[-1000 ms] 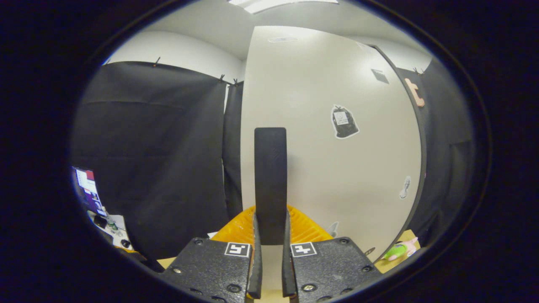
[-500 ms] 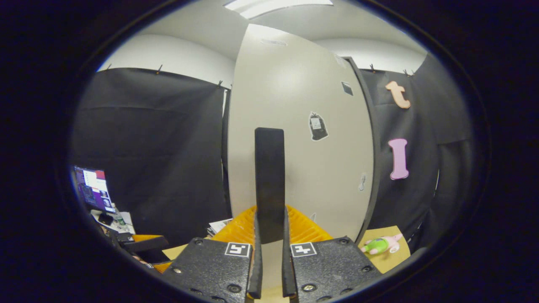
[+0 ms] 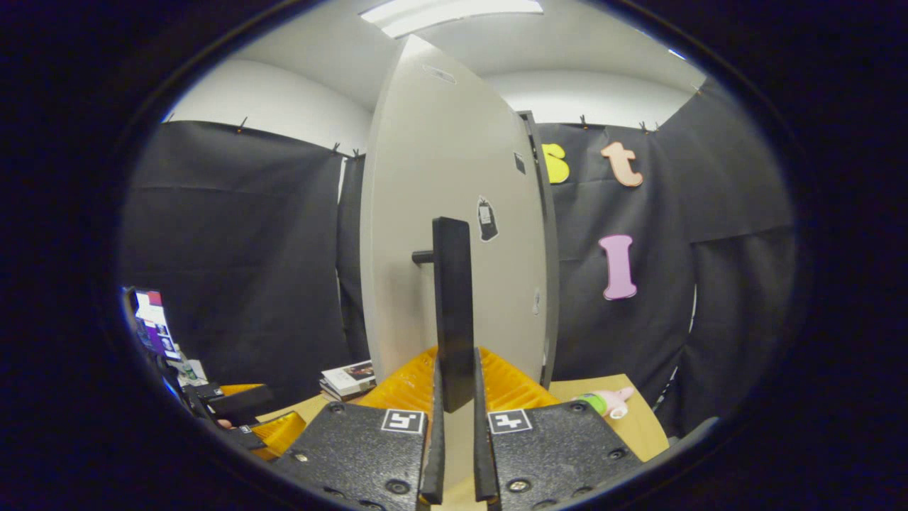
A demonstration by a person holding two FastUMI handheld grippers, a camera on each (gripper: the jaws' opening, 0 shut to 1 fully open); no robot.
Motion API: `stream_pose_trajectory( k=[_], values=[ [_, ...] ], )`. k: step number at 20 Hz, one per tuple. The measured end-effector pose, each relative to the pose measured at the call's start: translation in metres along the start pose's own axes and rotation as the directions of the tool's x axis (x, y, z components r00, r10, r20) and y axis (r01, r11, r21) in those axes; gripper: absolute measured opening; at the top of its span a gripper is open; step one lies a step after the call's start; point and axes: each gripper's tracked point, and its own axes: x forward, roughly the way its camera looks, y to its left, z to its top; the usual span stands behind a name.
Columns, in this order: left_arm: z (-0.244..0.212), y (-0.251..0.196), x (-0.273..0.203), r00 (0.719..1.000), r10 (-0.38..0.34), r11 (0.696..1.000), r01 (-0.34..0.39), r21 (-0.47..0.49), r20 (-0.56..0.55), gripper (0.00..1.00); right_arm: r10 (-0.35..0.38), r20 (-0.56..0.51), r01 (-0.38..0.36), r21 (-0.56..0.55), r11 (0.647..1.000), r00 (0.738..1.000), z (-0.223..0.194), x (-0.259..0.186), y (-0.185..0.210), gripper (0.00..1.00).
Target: Open the cabinet door with the right hand, grasp the bottle in the cabinet with the left hand and place it on the coaster, then close the cabinet door with the right hand.
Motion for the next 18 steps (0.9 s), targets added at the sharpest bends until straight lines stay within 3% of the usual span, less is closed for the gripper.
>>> stream_pose_trajectory(
  k=[9, 13, 17, 18],
  values=[
    [-0.005, -0.022, -0.005, 0.999, -0.042, 0.999, 0.042, 0.014, -0.016, 0.95, -0.167, 0.022, 0.168, -0.033, 0.985, 0.986, 0.004, -0.025, -0.057, 0.08],
    [0.001, -0.026, -0.009, 0.999, -0.048, 0.999, 0.048, 0.024, 0.004, 0.95, -0.171, 0.033, 0.171, 0.004, 0.985, 0.985, 0.005, -0.028, -0.074, 0.05],
    [0.001, -0.026, -0.013, 0.999, -0.041, 0.999, 0.041, 0.025, 0.009, 0.95, -0.245, 0.031, 0.245, 0.004, 0.970, 0.969, 0.006, -0.032, -0.107, 0.04],
    [0.002, -0.026, -0.013, 0.999, -0.039, 0.999, 0.039, 0.024, 0.010, 0.95, -0.223, 0.029, 0.222, 0.029, 0.975, 0.974, 0.006, -0.031, -0.105, 0.04]
  ],
)
